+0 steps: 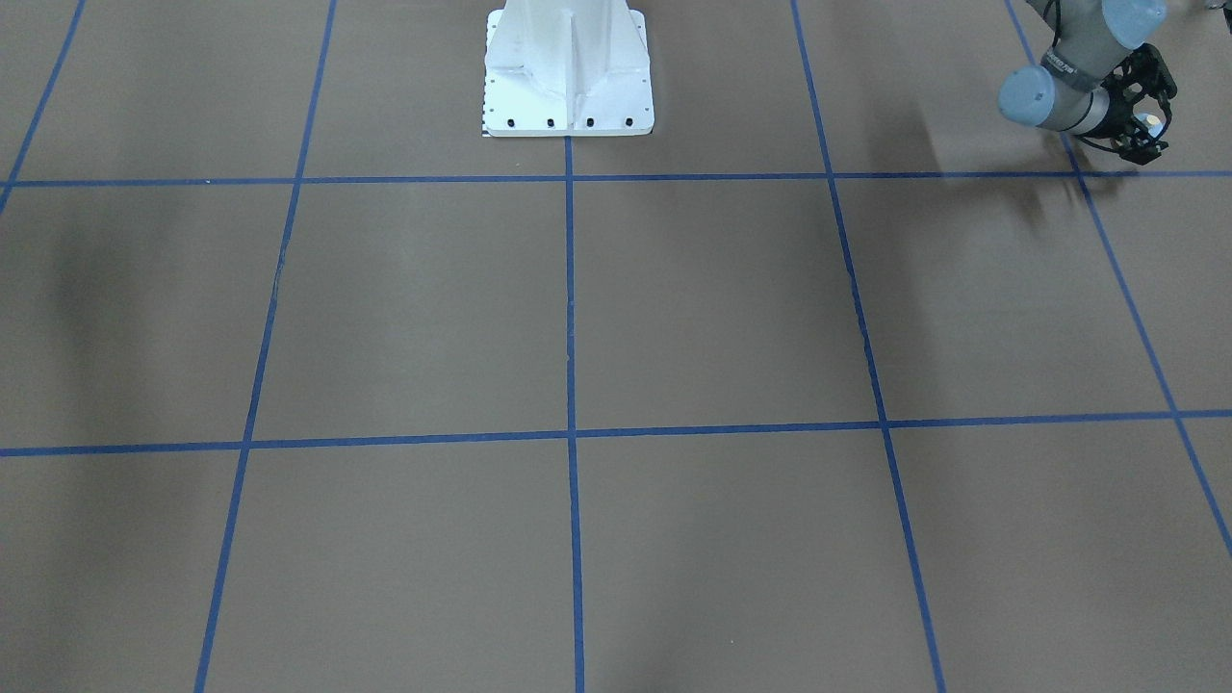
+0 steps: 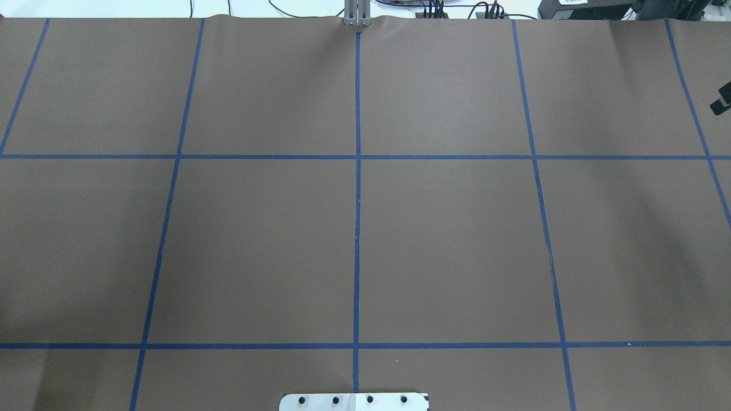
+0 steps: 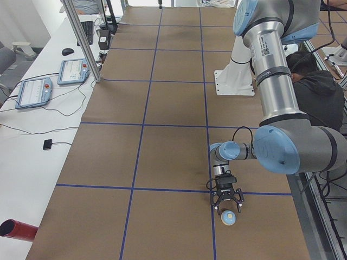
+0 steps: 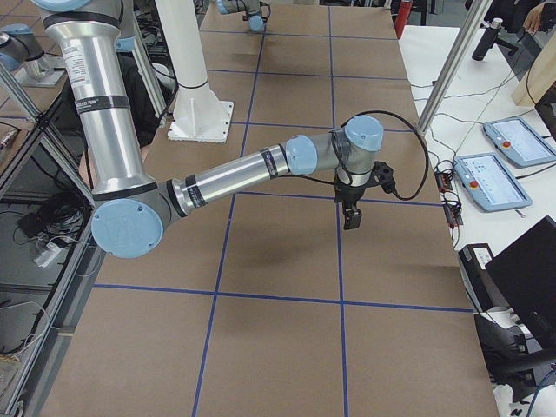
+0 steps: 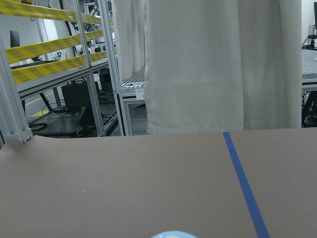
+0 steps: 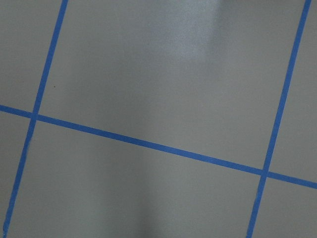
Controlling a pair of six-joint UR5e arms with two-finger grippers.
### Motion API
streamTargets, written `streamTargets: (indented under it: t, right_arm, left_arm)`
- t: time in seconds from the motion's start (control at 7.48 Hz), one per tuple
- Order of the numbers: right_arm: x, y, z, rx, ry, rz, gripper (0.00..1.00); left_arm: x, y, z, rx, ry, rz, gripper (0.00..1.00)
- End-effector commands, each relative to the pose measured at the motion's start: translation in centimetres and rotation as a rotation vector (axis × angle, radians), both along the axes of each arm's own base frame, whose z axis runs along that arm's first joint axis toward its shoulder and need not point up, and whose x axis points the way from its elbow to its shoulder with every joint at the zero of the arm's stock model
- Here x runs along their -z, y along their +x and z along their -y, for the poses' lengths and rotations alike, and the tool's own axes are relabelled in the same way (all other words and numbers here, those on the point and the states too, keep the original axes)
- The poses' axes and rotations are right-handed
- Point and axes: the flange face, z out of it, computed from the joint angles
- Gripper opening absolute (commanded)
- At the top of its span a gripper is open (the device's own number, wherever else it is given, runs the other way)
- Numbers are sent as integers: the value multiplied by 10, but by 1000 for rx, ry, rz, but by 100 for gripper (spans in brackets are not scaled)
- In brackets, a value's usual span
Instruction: Place and press bell with both arms
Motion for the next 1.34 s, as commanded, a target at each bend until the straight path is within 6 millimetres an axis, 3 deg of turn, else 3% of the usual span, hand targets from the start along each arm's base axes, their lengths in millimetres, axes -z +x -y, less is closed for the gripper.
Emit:
streamTargets:
  t: [0.0,0.67,0.94,1.2]
  right_arm:
    - [-1,0,1,0,-3,0,100]
    - [0,0,2,0,0,0,100]
    - [0,0,1,0,-1,0,100]
    - [5,-1,4,0,9,2,100]
  left_arm:
    - [-10,-3,-3,-1,3,10,100]
    - [-16,4,-8,-27,3,1,98]
    - [-22,3,-12,-43,0,16,68]
    - [-22,7,-19,-59,5,24,15]
